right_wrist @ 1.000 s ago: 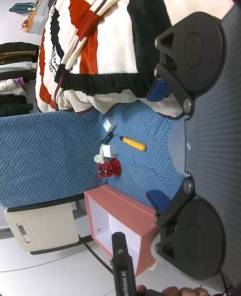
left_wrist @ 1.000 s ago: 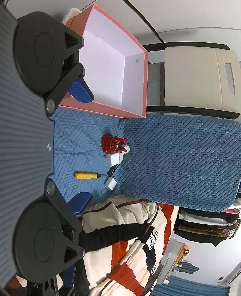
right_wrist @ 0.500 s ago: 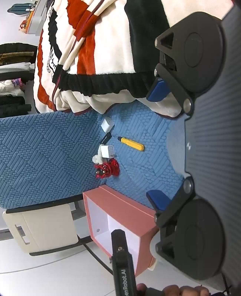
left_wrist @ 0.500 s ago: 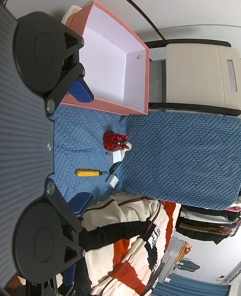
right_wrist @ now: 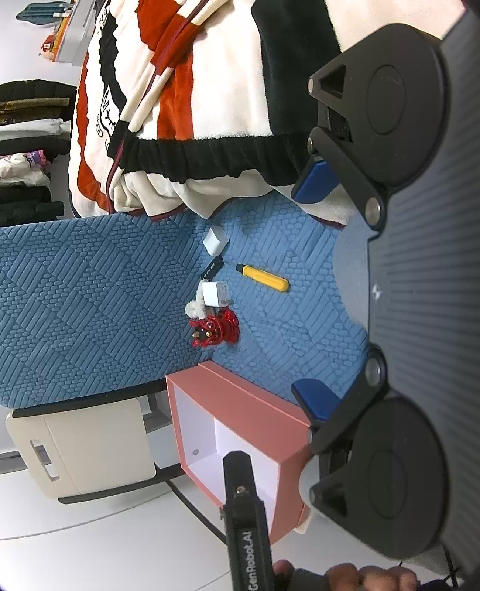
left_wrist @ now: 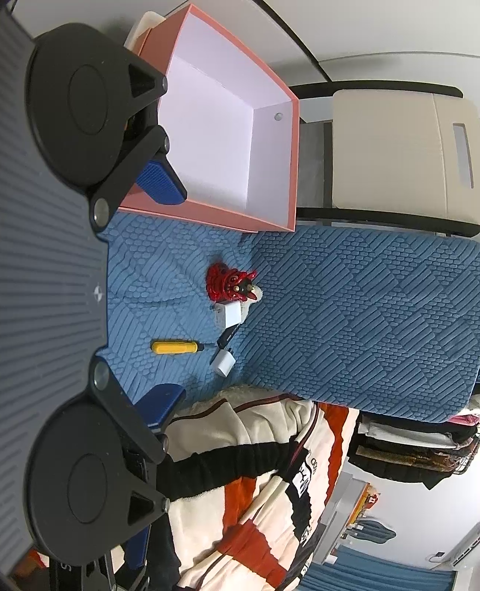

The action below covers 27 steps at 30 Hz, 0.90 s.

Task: Organize rigid objects

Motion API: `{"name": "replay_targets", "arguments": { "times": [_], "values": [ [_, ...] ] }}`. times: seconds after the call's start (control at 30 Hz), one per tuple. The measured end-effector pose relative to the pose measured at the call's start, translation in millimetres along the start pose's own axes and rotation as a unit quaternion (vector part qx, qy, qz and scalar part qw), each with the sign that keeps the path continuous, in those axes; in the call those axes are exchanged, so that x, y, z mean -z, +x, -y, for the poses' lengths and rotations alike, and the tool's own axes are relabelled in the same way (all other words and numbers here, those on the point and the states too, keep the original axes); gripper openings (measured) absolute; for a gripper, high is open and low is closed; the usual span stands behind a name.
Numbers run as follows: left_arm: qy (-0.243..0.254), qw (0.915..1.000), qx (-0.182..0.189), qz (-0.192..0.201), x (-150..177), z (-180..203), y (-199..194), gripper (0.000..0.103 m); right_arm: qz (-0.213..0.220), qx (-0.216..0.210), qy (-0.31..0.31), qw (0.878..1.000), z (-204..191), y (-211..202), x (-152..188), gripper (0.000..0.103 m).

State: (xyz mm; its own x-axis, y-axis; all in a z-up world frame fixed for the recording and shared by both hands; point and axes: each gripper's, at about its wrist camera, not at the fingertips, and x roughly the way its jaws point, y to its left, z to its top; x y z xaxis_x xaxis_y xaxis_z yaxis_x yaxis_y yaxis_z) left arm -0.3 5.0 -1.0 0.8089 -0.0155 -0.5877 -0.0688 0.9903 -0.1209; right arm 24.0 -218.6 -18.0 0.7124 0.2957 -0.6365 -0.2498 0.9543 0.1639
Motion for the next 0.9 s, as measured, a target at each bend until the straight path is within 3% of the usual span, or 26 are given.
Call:
{"name": "replay_targets", "arguments": {
  "times": [0.9],
  "values": [
    [-0.01,0.9999,0.002,-0.008,3.0,-4.4,7.6,0.103,-0.018,-0.014,0.009,1.0,-4.9,9.6,0.5,0.103]
  ]
}}
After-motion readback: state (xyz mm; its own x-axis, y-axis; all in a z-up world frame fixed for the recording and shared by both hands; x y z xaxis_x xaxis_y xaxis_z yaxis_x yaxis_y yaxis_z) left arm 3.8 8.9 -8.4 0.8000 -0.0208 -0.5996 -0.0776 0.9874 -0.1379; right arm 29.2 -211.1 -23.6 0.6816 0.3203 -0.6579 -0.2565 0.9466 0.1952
